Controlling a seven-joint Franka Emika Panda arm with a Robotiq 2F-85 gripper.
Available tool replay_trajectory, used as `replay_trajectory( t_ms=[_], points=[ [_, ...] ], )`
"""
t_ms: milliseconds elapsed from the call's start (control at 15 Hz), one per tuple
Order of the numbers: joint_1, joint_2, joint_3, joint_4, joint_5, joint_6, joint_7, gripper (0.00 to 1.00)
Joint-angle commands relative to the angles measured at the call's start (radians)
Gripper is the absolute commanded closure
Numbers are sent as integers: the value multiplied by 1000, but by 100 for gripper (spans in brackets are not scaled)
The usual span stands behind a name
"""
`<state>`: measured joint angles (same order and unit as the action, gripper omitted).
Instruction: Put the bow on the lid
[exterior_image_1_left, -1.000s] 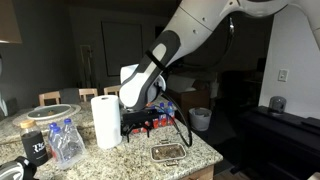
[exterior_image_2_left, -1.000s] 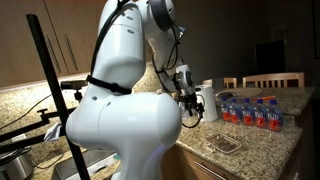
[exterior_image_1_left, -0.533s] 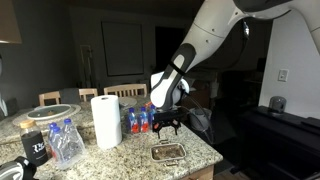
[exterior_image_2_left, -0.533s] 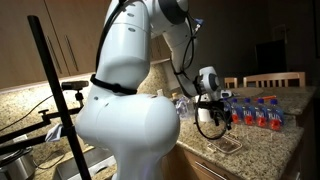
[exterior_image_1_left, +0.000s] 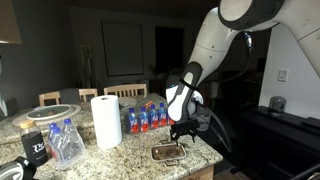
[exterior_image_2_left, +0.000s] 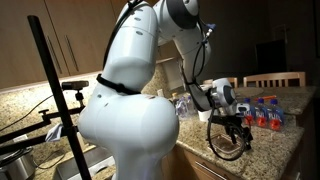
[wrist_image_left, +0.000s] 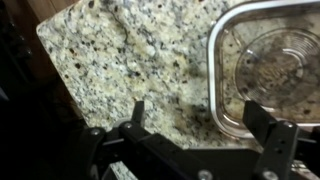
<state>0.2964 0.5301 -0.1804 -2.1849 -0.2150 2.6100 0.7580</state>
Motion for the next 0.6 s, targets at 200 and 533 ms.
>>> replay_trajectory(
  t_ms=[200, 533],
  points=[
    [-14, 64, 47, -49, 45, 23, -19, 27],
    [-28, 52, 40, -53, 53, 9, -17, 55]
  ],
)
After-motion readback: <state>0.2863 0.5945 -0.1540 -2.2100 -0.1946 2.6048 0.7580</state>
